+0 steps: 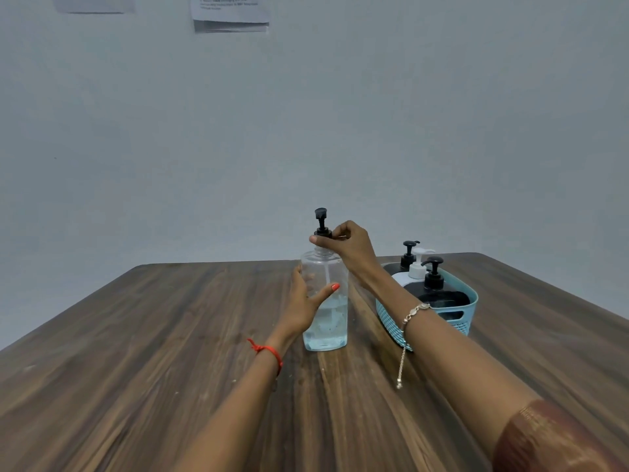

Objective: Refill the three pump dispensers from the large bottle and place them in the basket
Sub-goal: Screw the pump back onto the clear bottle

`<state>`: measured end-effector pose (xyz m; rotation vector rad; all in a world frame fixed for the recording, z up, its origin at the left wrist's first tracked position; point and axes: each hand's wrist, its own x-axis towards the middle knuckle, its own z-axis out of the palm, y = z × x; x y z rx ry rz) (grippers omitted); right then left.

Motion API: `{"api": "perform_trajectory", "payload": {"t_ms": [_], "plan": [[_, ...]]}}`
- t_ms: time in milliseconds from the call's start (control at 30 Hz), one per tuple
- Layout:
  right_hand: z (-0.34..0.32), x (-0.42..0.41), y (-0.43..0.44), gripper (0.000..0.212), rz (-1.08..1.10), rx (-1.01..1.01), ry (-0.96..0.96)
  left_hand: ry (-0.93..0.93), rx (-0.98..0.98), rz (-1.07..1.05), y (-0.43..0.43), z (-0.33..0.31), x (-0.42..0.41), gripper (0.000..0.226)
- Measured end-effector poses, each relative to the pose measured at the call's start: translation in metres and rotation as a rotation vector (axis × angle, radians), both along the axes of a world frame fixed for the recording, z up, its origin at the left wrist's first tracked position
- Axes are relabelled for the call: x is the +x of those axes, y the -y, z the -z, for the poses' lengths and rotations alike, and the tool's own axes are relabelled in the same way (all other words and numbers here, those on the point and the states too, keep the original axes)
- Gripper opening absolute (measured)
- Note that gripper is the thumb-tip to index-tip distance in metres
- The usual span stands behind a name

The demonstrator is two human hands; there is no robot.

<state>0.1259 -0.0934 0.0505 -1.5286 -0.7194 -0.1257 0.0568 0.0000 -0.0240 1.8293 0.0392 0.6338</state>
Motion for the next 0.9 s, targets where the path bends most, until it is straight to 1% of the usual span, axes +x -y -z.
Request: {"api": "perform_trajectory", "payload": {"t_ms": [67, 133, 200, 300, 333, 367, 433, 467, 567, 600, 700, 733, 767, 867, 900], "plan": [[-0.005, 0.001, 0.001, 0.018, -0.117, 0.016, -0.064, 0.001, -0.003, -0.004, 0.0, 0.0, 0.001, 0.07], [-0.008, 0.002, 0.003, 0.015, -0.177, -0.018, -0.047, -0.004, 0.001, -0.014, 0.0, 0.001, 0.001, 0.071], [-0.006, 0.002, 0.001, 0.015, -0.134, -0.01, -0.02, -0.009, 0.01, -0.015, -0.001, 0.002, 0.001, 0.073], [-0.003, -0.002, -0.005, 0.032, 0.013, -0.019, 0.01, -0.014, 0.013, -0.017, -0.002, 0.003, 0.0, 0.076], [-0.003, -0.002, -0.006, 0.034, 0.034, -0.036, 0.019, -0.014, 0.006, -0.016, -0.002, 0.002, 0.0, 0.077], [-0.003, -0.001, -0.007, 0.032, 0.019, -0.044, 0.01, -0.013, 0.0, -0.013, -0.002, 0.002, 0.0, 0.076], [-0.006, -0.001, -0.006, 0.02, -0.081, -0.039, -0.032, -0.013, 0.004, -0.009, -0.002, 0.002, 0.001, 0.075], [-0.007, 0.0, -0.004, 0.017, -0.122, -0.043, -0.038, -0.013, 0.006, -0.011, -0.002, 0.002, 0.002, 0.075], [-0.007, 0.004, -0.001, 0.012, -0.145, -0.031, -0.022, -0.011, 0.003, -0.01, -0.001, 0.003, 0.002, 0.076], [-0.006, 0.003, -0.002, 0.013, -0.121, -0.018, -0.017, -0.011, 0.004, -0.009, -0.001, 0.003, 0.001, 0.075], [-0.001, -0.001, -0.007, 0.029, 0.004, -0.017, 0.016, -0.006, 0.005, -0.005, -0.002, 0.004, 0.001, 0.074], [0.0, -0.003, -0.008, 0.031, 0.019, -0.022, 0.029, -0.002, 0.003, -0.003, -0.002, 0.004, 0.001, 0.074], [0.0, -0.003, -0.009, 0.03, 0.008, -0.023, 0.024, -0.002, 0.001, -0.003, -0.003, 0.004, 0.002, 0.074], [-0.006, 0.0, -0.004, 0.012, -0.1, -0.013, -0.035, -0.006, -0.003, 0.004, -0.002, 0.003, 0.002, 0.073], [-0.007, 0.001, -0.002, 0.01, -0.128, -0.012, -0.047, -0.005, -0.006, 0.004, -0.002, 0.003, 0.003, 0.074]]}}
